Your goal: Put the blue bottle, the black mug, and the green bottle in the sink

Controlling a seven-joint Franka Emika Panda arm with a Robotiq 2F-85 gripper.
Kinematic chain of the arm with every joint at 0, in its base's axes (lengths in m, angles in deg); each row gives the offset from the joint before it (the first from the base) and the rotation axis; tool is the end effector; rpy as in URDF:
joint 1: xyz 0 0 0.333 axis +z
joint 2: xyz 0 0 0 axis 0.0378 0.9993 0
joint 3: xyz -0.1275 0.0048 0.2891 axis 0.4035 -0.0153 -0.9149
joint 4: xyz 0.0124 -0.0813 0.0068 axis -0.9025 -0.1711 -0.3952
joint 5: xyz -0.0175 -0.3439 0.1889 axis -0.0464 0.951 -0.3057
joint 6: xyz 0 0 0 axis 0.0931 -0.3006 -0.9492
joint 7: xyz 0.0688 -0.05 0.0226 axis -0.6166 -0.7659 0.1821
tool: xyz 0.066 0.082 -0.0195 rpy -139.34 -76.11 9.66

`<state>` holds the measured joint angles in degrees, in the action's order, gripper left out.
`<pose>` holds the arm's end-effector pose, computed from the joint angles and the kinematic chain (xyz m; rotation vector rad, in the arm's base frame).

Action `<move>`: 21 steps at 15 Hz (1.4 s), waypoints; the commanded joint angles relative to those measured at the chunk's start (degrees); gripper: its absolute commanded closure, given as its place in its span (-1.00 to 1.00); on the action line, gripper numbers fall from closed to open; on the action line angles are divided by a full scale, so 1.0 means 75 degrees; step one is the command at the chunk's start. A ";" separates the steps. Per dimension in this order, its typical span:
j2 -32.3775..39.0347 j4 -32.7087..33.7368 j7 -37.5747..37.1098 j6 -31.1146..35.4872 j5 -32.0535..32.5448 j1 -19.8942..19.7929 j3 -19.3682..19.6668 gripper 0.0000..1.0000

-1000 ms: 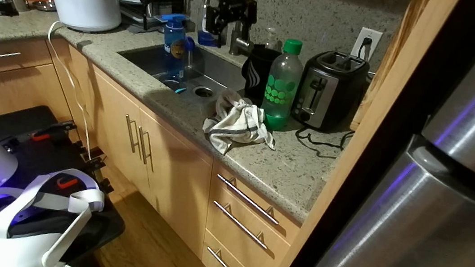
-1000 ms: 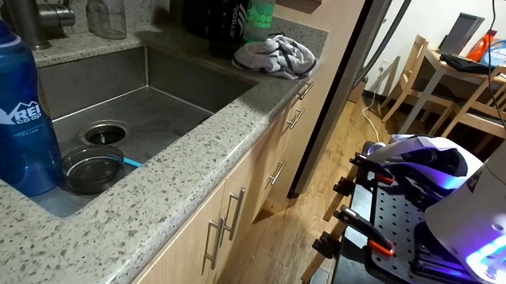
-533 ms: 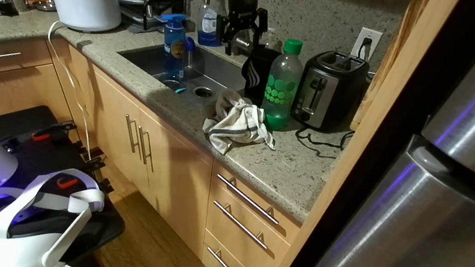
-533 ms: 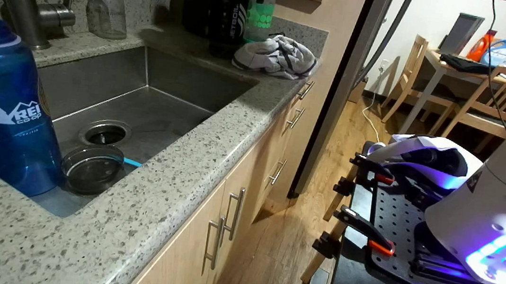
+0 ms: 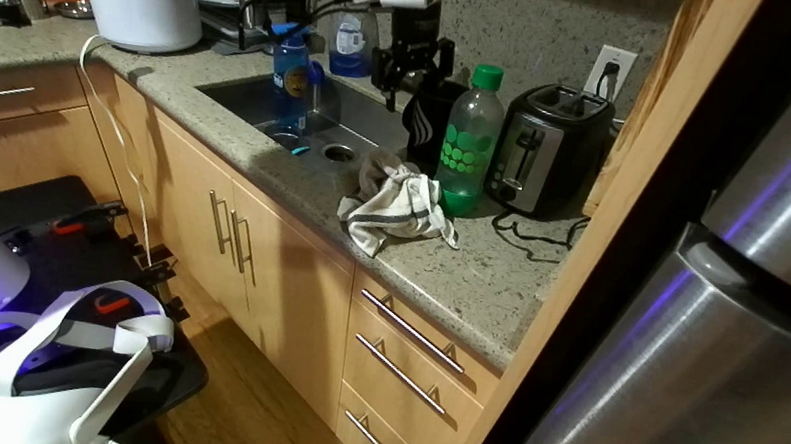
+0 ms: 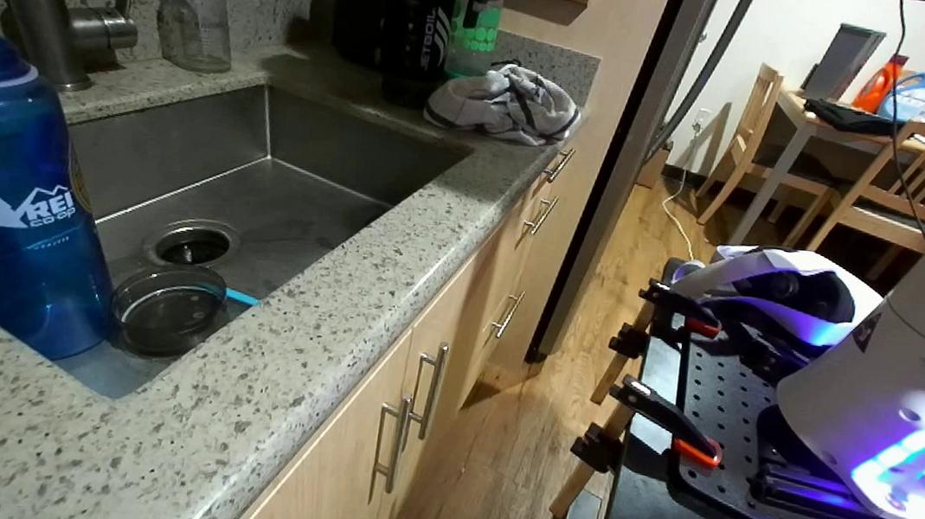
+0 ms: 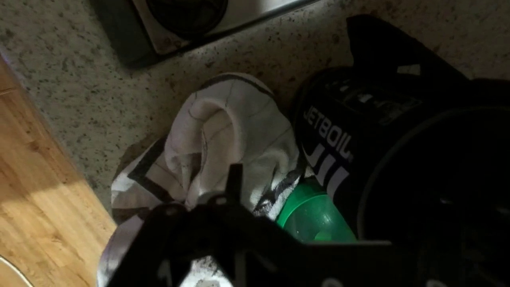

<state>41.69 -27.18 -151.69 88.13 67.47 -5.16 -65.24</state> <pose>0.6137 -0.2134 0.3941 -1.8359 2.4698 -0.2245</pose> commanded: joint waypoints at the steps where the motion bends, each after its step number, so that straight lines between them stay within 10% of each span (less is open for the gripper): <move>1: 0.0232 0.0252 -0.0252 -0.0051 0.0082 0.0096 0.0002 -0.13; 8: 0.0027 0.0111 -0.0323 0.0126 0.0277 0.0339 0.0022 0.93; 21: -0.0509 -0.0346 0.0698 0.0590 -0.0219 0.0559 -0.0645 0.94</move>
<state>40.70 -26.85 -149.63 90.79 67.82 -2.04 -67.46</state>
